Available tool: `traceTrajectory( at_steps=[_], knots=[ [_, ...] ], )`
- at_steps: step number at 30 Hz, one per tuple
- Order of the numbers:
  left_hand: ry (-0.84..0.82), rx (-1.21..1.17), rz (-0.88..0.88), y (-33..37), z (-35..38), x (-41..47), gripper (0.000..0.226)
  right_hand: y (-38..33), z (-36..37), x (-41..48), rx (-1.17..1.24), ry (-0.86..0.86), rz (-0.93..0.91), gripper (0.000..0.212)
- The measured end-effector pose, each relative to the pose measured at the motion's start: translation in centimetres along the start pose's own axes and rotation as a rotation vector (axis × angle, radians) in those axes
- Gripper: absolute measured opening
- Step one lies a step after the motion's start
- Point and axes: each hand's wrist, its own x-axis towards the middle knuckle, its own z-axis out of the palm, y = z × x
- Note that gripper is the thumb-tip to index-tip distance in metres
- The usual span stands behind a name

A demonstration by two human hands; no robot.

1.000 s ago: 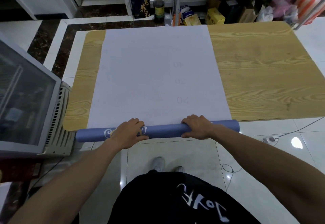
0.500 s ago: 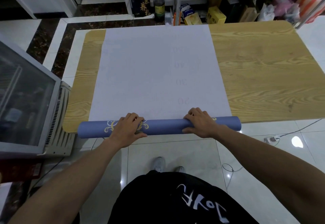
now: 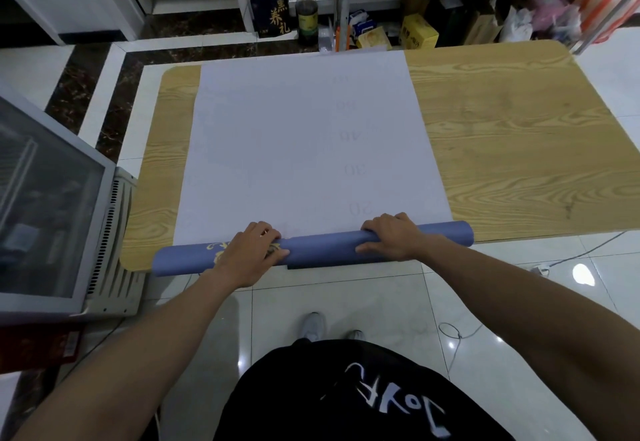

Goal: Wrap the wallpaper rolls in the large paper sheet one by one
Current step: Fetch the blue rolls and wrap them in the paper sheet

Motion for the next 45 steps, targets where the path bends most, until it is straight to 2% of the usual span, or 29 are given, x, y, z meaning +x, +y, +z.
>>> traceTrajectory(
  at_steps=[3, 5, 8, 10, 13, 16, 20, 24, 27, 30, 33, 39, 42, 45],
  knots=[
    [-0.039, 0.048, 0.016, -0.3, -0.1, -0.1, 0.078, 0.1, 0.0, 0.1, -0.022, -0.012, -0.012, 0.058],
    [-0.047, 0.033, 0.02, -0.6, 0.1, -0.2, 0.077, 0.0, 0.0, 0.1, -0.015, -0.041, -0.007, 0.058],
    [-0.022, -0.04, -0.031, -0.6, -0.1, -0.1, 0.055, -0.2, -0.5, 0.3, 0.077, -0.053, 0.032, 0.054],
    [-0.065, -0.019, -0.041, -0.6, -0.4, 0.2, 0.04, -0.1, -0.8, 0.2, 0.139, -0.07, 0.06, 0.052],
    [-0.091, -0.003, -0.034, -0.6, -0.4, 0.4, 0.034, -0.1, -0.6, 0.0, 0.098, -0.016, 0.032, 0.059],
    [-0.042, -0.02, -0.013, -0.5, -0.2, 0.5, 0.036, 0.0, -0.2, -0.1, 0.042, 0.028, -0.003, 0.072],
    [-0.073, -0.023, -0.033, -0.6, -0.5, 0.6, 0.058, 0.1, -0.2, 0.3, 0.041, 0.014, 0.01, 0.059],
    [-0.128, -0.064, -0.054, -0.7, -0.6, 0.4, 0.067, 0.4, -0.5, 0.3, 0.17, -0.052, 0.062, 0.052],
    [-0.144, -0.026, -0.014, -0.8, -0.5, 0.5, 0.053, 0.3, -0.1, 0.2, 0.154, -0.04, 0.062, 0.053],
    [-0.075, 0.007, 0.036, -0.9, -0.5, 0.6, 0.044, 0.4, 0.1, -0.2, 0.066, 0.027, 0.018, 0.07],
    [-0.059, 0.037, 0.05, -1.1, -0.4, 0.5, 0.047, 0.2, 0.3, -0.3, -0.002, -0.014, 0.002, 0.075],
    [-0.125, -0.081, -0.074, -1.0, -0.3, -0.1, 0.072, 0.5, 0.0, -0.2, 0.185, -0.07, 0.065, 0.062],
    [-0.116, -0.016, -0.022, -1.2, 0.1, -0.1, 0.063, 0.4, -0.2, -0.3, 0.148, -0.013, 0.045, 0.06],
    [-0.057, 0.014, 0.025, -1.3, 0.1, 0.1, 0.053, 0.4, -0.2, -0.7, 0.093, 0.016, 0.014, 0.074]
  ],
)
